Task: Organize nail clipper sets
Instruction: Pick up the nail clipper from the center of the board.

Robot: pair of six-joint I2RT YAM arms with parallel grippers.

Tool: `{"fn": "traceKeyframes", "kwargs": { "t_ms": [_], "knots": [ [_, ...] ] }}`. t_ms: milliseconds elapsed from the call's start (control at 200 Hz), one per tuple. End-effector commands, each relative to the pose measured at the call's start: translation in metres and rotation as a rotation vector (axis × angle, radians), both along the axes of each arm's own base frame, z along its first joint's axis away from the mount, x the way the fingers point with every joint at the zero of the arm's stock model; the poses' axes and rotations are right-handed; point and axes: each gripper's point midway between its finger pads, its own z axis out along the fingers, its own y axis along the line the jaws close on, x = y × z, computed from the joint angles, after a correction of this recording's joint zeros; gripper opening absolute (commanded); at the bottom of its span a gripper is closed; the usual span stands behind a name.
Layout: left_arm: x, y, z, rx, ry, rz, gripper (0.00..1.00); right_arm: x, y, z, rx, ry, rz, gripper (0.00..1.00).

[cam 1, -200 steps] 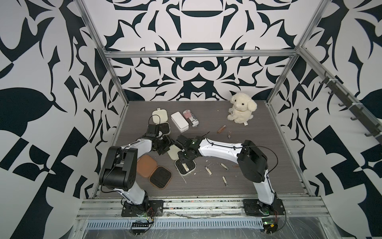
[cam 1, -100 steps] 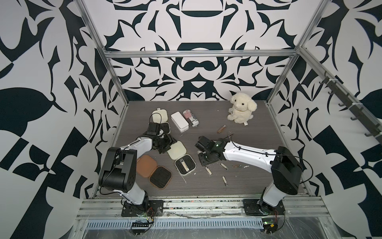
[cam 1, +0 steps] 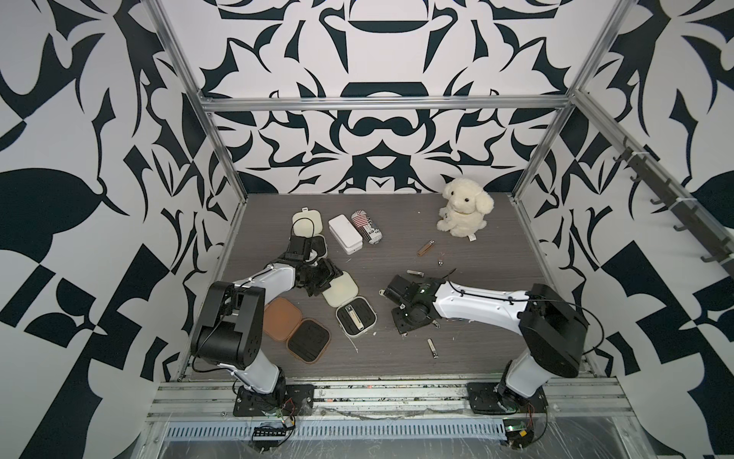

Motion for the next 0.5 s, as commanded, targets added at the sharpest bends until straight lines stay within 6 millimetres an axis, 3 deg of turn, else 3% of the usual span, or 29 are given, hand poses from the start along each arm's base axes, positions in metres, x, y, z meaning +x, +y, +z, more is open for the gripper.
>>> {"fn": "traceKeyframes", "kwargs": {
  "t_ms": [0, 215, 495],
  "knots": [
    [0.002, 0.0, -0.001, 0.011, 0.011, 0.001, 0.65, 0.01, 0.019, 0.007, 0.034, -0.022, 0.028, 0.5],
    [0.0, 0.0, -0.004, 0.014, 0.02, 0.002, 0.65, 0.02, 0.023, 0.0, 0.016, -0.012, 0.032, 0.44],
    [0.0, 0.0, -0.008, 0.012, 0.027, 0.003, 0.65, 0.017, 0.02, -0.005, 0.001, 0.012, 0.034, 0.3]
  ]
}}
